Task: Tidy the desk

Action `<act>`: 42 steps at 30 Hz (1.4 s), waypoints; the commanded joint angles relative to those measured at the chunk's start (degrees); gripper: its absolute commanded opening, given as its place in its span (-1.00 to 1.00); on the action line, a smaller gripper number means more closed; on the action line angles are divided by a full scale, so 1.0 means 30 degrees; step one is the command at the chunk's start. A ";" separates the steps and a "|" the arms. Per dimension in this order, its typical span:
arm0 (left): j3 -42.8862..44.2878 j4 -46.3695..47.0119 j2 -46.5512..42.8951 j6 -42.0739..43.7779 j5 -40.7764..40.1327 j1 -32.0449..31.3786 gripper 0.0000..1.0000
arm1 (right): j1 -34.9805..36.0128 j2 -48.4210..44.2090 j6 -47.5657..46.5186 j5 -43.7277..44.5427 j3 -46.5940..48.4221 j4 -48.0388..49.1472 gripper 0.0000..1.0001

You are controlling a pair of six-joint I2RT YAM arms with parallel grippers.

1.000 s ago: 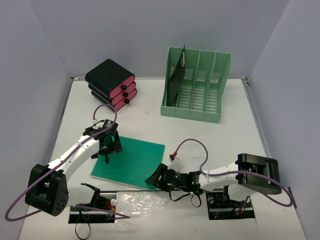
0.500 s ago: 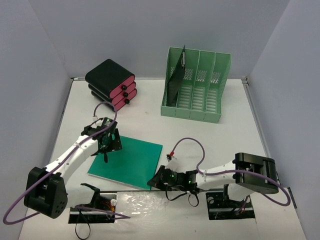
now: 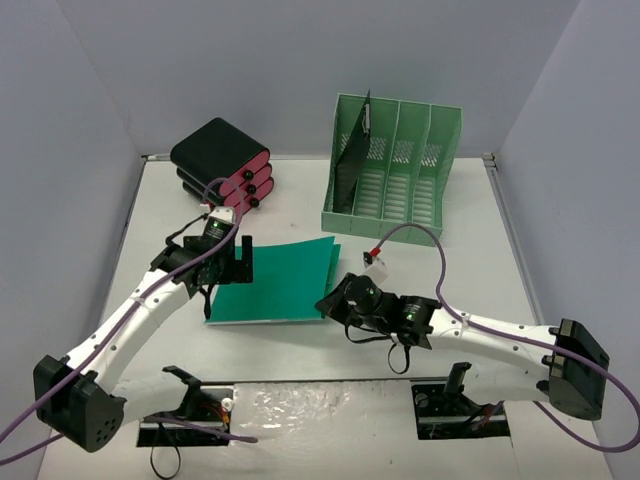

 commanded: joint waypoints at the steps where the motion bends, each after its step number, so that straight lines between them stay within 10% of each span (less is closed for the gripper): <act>1: 0.1273 -0.0318 -0.0874 0.1608 -0.0768 -0.1554 0.80 | -0.1012 0.0144 -0.1824 -0.0205 0.1890 -0.2196 -1.00; 42: -0.0454 0.3132 -0.0188 1.0047 -0.5926 -1.3564 0.82 | -0.5480 0.2375 -0.4917 -0.4078 0.8472 -0.5480 -1.00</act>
